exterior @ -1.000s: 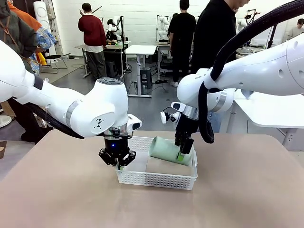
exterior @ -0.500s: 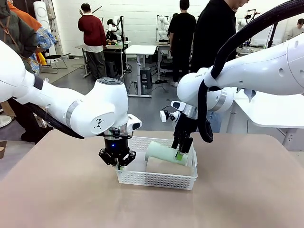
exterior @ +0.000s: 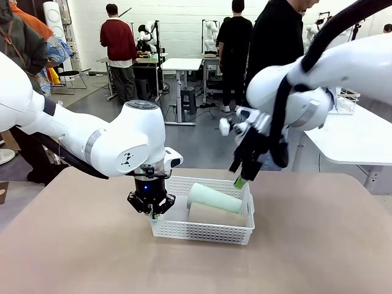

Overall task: Clean and organize the cups into the basket.
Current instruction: Pick up the Reusable plastic cup from the right side of the table and stack it inside the Organizing basket in the center of the table.

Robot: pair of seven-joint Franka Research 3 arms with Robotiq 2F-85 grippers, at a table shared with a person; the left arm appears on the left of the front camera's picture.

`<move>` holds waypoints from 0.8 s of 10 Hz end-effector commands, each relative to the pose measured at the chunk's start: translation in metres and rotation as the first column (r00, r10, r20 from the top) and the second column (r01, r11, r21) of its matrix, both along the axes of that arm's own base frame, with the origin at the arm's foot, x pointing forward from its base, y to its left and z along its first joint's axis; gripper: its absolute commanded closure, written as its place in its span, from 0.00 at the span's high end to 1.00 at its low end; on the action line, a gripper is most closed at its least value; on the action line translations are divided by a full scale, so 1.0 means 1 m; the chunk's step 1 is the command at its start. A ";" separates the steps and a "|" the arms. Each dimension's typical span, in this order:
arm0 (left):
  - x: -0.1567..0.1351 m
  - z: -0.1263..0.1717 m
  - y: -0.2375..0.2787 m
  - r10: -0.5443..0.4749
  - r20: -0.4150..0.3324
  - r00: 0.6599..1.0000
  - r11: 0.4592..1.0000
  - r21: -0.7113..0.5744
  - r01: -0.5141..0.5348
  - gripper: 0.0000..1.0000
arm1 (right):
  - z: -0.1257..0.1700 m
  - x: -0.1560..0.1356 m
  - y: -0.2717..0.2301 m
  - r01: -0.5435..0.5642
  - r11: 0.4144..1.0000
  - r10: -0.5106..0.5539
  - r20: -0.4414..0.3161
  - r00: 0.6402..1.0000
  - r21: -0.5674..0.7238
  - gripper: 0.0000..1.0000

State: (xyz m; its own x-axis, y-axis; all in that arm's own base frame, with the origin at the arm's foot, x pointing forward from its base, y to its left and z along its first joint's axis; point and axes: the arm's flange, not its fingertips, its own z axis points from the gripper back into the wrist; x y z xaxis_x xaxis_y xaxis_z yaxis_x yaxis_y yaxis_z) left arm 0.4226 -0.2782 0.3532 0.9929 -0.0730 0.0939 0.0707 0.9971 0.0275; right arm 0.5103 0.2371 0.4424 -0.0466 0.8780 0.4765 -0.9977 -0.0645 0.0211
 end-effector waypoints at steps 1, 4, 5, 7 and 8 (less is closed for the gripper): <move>-0.002 0.000 0.002 -0.014 0.007 1.000 1.000 0.003 0.014 0.00 | 0.025 -0.074 -0.078 0.067 0.984 -0.090 0.134 0.987 0.166 1.00; -0.002 0.000 0.002 -0.014 0.007 1.000 1.000 0.003 0.014 0.00 | 0.030 -0.117 -0.180 0.136 0.901 -0.213 0.147 0.966 0.411 1.00; -0.002 0.000 0.002 -0.014 0.007 1.000 1.000 0.003 0.014 0.00 | 0.029 -0.129 -0.220 0.135 0.854 -0.237 0.146 0.960 0.502 1.00; -0.002 0.000 0.002 -0.014 0.007 1.000 1.000 0.003 0.014 0.00 | 0.022 -0.147 -0.272 0.094 0.793 -0.234 0.160 0.959 0.602 1.00; -0.002 0.000 0.002 -0.014 0.007 1.000 1.000 0.003 0.014 0.00 | 0.017 -0.151 -0.294 0.074 0.788 -0.207 0.149 0.967 0.612 1.00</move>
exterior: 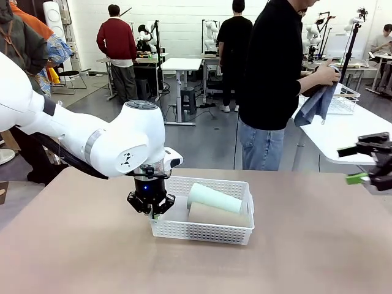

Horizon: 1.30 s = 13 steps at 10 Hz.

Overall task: Clean and organize the cups into the basket.
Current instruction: Pick up the Reusable plastic cup from the right side of the table and stack it inside the Organizing basket in the center of the table.

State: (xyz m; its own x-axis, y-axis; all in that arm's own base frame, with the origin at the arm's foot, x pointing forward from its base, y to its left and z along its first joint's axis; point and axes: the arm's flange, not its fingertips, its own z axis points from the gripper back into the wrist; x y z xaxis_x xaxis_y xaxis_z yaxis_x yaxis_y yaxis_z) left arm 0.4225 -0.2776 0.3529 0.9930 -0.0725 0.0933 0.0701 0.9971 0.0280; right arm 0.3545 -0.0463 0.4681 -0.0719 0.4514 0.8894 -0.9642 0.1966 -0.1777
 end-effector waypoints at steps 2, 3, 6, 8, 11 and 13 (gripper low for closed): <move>-0.002 0.000 0.002 -0.015 0.007 1.000 1.000 0.002 0.015 0.00 | -0.026 0.009 -0.044 -0.087 0.994 0.087 0.003 0.996 0.059 1.00; -0.002 0.000 0.002 -0.015 0.007 1.000 1.000 0.002 0.015 0.00 | -0.038 0.016 -0.059 -0.095 0.993 0.096 -0.011 0.995 0.069 1.00; -0.002 0.000 0.002 -0.015 0.007 1.000 1.000 0.002 0.015 0.00 | -0.089 0.038 -0.097 -0.126 0.983 0.124 0.022 0.992 0.137 1.00; -0.002 0.000 0.002 -0.015 0.007 1.000 1.000 0.002 0.015 0.00 | -0.118 0.048 -0.109 -0.147 0.974 0.145 0.024 0.989 0.173 1.00; -0.002 0.000 0.002 -0.015 0.007 1.000 1.000 0.002 0.015 0.00 | -0.113 0.037 -0.101 -0.123 0.983 0.124 -0.001 0.992 0.134 1.00; -0.002 0.000 0.002 -0.015 0.007 1.000 1.000 0.002 0.015 0.00 | -0.113 0.037 -0.101 -0.123 0.983 0.124 -0.001 0.992 0.134 1.00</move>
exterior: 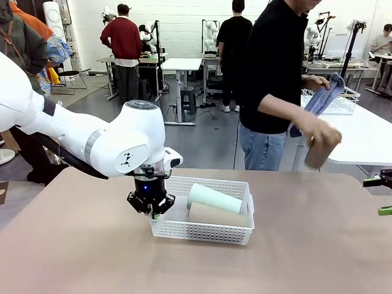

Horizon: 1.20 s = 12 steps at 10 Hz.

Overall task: Clean and organize the cups into the basket.
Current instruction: Pick up the Reusable plastic cup from the right side of the table and stack it inside the Organizing basket in the center of the table.

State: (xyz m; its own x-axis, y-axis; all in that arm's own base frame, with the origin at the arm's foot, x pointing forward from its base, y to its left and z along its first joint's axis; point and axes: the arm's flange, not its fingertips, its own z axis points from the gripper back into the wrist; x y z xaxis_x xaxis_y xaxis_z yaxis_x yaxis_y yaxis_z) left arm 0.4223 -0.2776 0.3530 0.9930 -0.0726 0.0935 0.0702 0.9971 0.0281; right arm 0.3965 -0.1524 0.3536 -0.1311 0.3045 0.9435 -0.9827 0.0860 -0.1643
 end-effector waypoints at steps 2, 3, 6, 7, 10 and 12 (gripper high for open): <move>-0.002 0.000 0.002 -0.015 0.007 1.000 1.000 0.002 0.015 0.00 | 0.002 -0.005 0.005 0.014 1.000 -0.014 -0.017 1.000 -0.012 1.00; -0.002 0.000 0.002 -0.015 0.007 1.000 1.000 0.002 0.015 0.00 | 0.002 -0.005 0.005 0.014 1.000 -0.014 -0.017 1.000 -0.012 1.00; -0.002 0.000 0.002 -0.015 0.007 1.000 1.000 0.002 0.015 0.00 | 0.002 -0.005 0.005 0.014 1.000 -0.014 -0.017 1.000 -0.012 1.00; -0.002 0.000 0.002 -0.015 0.007 1.000 1.000 0.002 0.015 0.00 | 0.002 -0.005 0.005 0.014 1.000 -0.014 -0.017 1.000 -0.012 1.00; -0.002 0.000 0.002 -0.015 0.007 1.000 1.000 0.002 0.015 0.00 | 0.002 -0.005 0.005 0.014 1.000 -0.014 -0.017 1.000 -0.012 1.00; -0.002 0.000 0.002 -0.015 0.007 1.000 1.000 0.002 0.015 0.00 | 0.002 -0.005 0.005 0.014 1.000 -0.014 -0.017 1.000 -0.012 1.00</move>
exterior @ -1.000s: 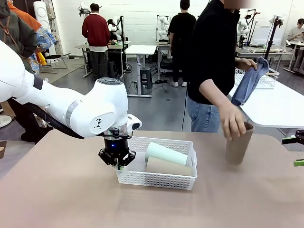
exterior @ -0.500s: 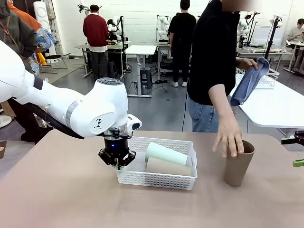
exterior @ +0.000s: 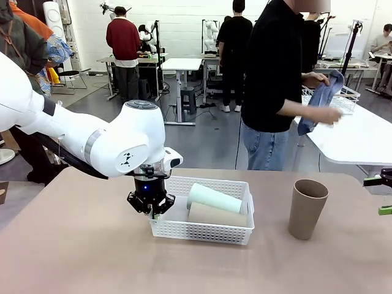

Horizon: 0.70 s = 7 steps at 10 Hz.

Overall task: Clean and organize the cups into the basket.
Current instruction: Pick up the Reusable plastic cup from the right side of the table and stack it inside the Organizing basket in the center of the table.

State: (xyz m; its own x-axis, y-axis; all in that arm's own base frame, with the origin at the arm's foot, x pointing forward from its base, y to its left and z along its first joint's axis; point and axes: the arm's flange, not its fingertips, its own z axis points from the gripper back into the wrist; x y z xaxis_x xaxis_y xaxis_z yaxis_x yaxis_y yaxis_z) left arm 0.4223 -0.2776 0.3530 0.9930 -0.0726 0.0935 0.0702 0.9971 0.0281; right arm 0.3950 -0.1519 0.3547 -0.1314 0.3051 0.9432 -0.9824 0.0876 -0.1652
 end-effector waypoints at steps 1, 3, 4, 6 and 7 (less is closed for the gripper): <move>-0.002 0.000 0.002 -0.015 0.007 1.000 1.000 0.002 0.015 0.00 | 0.001 -0.004 0.004 0.012 1.000 -0.012 -0.018 1.000 -0.011 1.00; -0.002 0.000 0.002 -0.015 0.007 1.000 1.000 0.002 0.015 0.00 | 0.000 0.000 0.000 0.000 1.000 0.000 0.000 1.000 0.000 1.00; -0.002 0.000 0.002 -0.015 0.007 1.000 1.000 0.002 0.015 0.00 | -0.019 0.000 -0.002 0.018 1.000 -0.018 -0.030 0.999 -0.009 1.00; -0.002 0.000 0.002 -0.015 0.007 1.000 1.000 0.002 0.015 0.00 | -0.044 0.002 0.002 0.044 0.999 -0.045 -0.050 0.998 -0.027 1.00; -0.002 0.000 0.002 -0.015 0.007 1.000 1.000 0.002 0.015 0.00 | -0.057 0.001 0.010 0.043 0.997 -0.047 -0.063 0.997 -0.068 1.00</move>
